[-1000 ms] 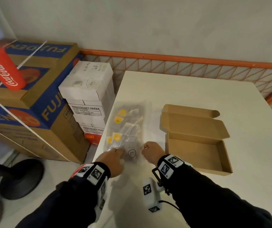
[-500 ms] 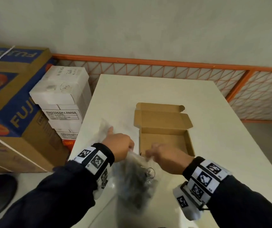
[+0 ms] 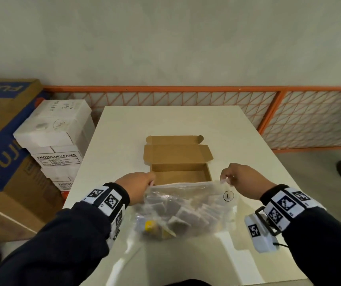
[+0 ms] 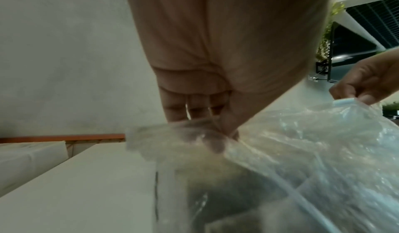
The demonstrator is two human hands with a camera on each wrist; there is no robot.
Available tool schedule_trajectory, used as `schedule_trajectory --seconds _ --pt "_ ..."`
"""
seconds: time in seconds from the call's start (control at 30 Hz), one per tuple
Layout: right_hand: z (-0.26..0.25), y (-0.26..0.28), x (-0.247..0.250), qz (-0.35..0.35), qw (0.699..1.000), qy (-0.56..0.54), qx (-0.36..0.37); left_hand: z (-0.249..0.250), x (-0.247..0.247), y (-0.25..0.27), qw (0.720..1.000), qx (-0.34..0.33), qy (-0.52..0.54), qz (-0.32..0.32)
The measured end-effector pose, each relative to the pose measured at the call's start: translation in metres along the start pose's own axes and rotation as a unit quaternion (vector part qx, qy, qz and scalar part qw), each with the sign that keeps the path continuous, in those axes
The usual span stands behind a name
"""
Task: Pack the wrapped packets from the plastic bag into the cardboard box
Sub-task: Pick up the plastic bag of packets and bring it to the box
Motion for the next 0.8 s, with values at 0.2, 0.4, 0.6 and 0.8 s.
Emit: schedule_trajectory --seconds 0.2,0.4,0.6,0.8 --pt "0.019 -0.019 0.001 0.048 0.998 -0.007 -0.046 -0.002 0.017 -0.009 0.998 0.026 -0.021 0.050" --pt "0.026 -0.039 0.002 0.088 0.994 -0.022 -0.065 -0.018 0.034 -0.022 0.995 0.043 -0.027 0.086" --pt "0.030 -0.049 0.008 0.147 0.986 -0.037 -0.073 -0.021 0.052 -0.029 0.990 0.063 -0.026 0.126" --pt "0.040 -0.049 0.007 0.102 0.990 -0.059 -0.081 -0.012 0.053 -0.030 0.985 0.152 -0.067 0.050"
Point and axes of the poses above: each hand's wrist, its own y-axis away from the middle knuckle, its own x-axis out of the back of the hand, z = x × y, the point moved 2 cm from there along -y, towards the middle knuckle, and after that the axes turned 14 degrees about y, right-handed, at the moved point
